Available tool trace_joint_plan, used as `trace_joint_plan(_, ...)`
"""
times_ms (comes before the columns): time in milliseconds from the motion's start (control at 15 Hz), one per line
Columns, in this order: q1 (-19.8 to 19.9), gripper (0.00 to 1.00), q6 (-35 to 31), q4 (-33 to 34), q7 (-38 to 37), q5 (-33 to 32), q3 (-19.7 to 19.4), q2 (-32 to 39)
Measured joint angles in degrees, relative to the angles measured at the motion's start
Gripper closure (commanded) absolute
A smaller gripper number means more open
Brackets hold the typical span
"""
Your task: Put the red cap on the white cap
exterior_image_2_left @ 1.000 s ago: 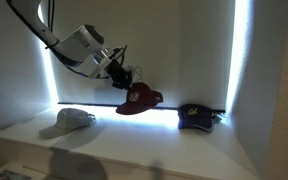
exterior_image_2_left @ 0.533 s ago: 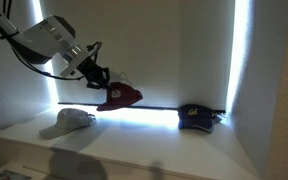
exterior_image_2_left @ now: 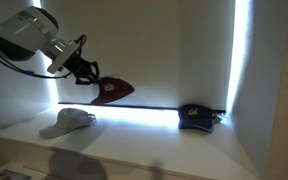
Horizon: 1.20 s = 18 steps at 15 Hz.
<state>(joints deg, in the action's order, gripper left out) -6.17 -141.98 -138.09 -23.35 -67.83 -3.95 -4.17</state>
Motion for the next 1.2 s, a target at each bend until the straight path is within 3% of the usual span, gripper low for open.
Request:
trace_joint_plan(200, 5.33, 0.99, -3.51, 0.17, 1.46, 5.64, -3.20, -3.08)
trace_joint_plan(400, 10.81, 0.99, -8.15, 0.58, 9.43, 16.36, -9.20, -4.45)
trace_joint_plan(600, 9.42, 0.99, -10.52, 2.59, 20.33, 31.97, -18.63, -3.55)
trace_joint_plan(733, 9.55, 0.99, -10.62, 4.55, 19.23, 40.48, -16.33, -2.51)
trace_joint_plan(867, 9.49, 0.99, -14.47, 4.83, 10.38, 41.03, -10.13, -1.80)
trace_joint_plan(1067, 9.35, 0.99, -22.78, 4.68, -5.69, 28.93, -2.93, -0.79)
trace_joint_plan(1200, 9.85, 0.99, -24.09, 5.12, -16.43, 18.43, 1.84, -0.99)
